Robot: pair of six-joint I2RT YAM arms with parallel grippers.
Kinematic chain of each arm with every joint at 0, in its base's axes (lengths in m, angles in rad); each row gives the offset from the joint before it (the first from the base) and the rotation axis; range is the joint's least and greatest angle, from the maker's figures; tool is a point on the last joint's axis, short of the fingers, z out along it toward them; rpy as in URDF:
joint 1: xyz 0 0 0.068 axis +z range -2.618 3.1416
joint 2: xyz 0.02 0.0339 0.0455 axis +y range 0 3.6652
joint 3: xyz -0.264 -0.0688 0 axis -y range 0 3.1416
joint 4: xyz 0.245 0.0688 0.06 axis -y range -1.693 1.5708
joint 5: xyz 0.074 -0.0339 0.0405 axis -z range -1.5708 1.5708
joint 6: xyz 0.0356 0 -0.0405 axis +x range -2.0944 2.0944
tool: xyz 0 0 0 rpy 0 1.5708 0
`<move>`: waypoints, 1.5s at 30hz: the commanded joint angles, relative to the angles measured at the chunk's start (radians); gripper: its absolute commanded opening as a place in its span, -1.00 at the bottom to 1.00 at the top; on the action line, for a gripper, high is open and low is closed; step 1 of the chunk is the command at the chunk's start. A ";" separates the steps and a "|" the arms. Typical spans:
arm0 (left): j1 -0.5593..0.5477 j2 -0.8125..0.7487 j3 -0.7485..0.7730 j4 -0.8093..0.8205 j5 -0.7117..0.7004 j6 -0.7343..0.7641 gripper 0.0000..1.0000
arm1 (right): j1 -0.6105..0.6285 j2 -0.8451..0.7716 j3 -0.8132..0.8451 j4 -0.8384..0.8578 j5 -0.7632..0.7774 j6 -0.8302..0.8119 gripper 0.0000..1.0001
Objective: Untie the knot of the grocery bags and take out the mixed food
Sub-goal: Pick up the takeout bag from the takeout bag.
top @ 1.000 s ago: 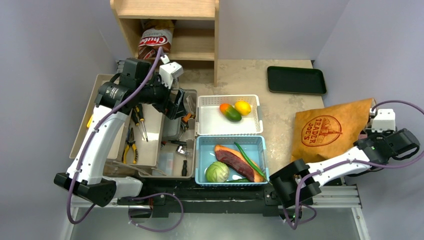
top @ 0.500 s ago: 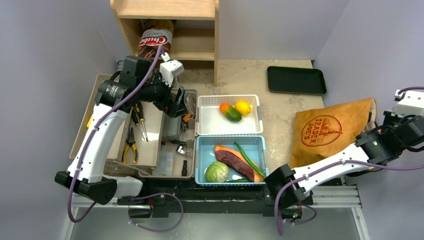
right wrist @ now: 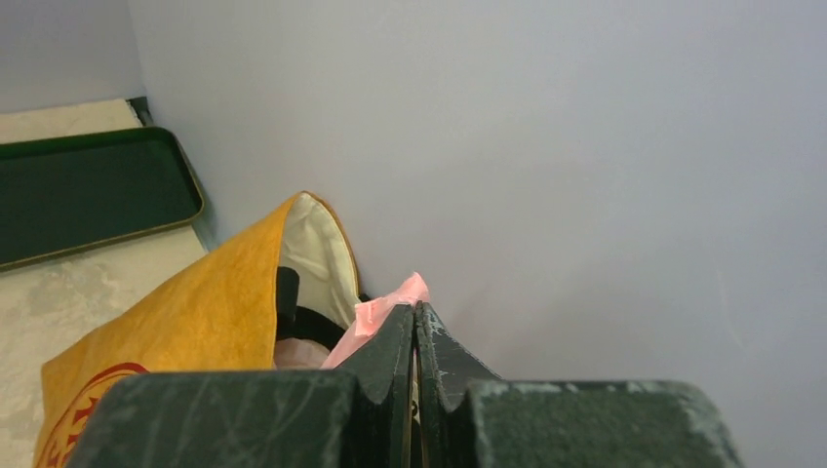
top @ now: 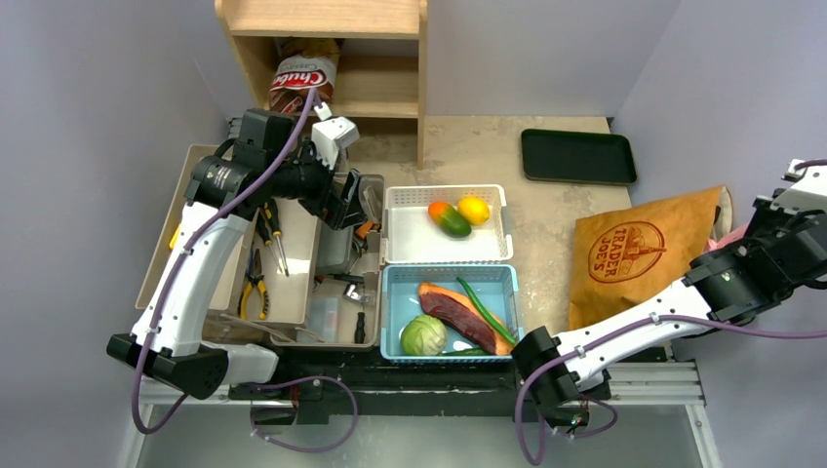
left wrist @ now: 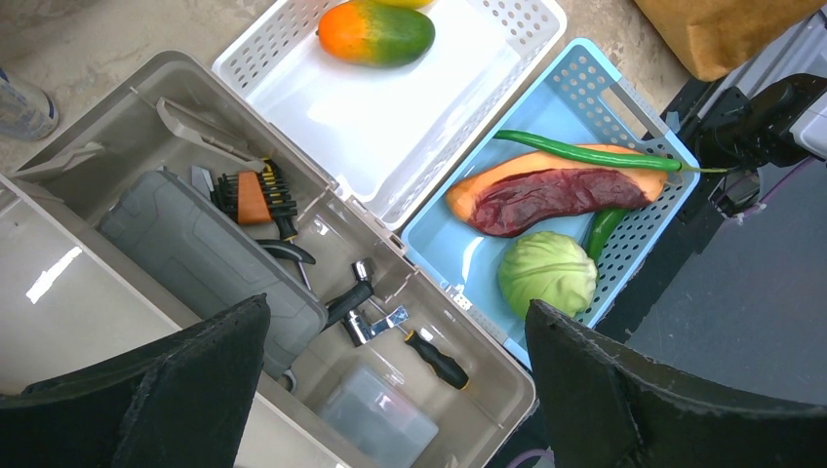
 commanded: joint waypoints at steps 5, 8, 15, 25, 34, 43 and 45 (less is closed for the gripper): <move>-0.006 0.010 0.035 0.021 0.030 0.014 1.00 | -0.003 -0.001 0.152 0.089 -0.052 0.109 -1.00; -0.006 0.015 0.039 0.019 0.032 0.012 1.00 | -0.003 0.012 0.211 0.123 -0.064 0.176 -1.00; -0.006 0.006 0.042 0.015 0.022 0.009 1.00 | -0.004 0.132 0.381 -0.202 0.012 0.046 -0.76; -0.006 0.015 0.037 0.015 0.056 0.000 1.00 | -0.003 0.089 0.195 -0.576 0.106 0.019 0.33; -0.006 0.040 0.063 -0.006 0.074 0.004 1.00 | -0.004 0.121 0.162 -0.483 0.200 0.223 0.40; -0.006 0.050 0.054 0.017 0.099 -0.014 1.00 | -0.004 0.148 0.154 -0.368 0.425 0.288 0.26; -0.007 0.053 0.056 0.019 0.101 -0.014 1.00 | -0.004 0.158 0.155 -0.355 0.438 0.296 0.21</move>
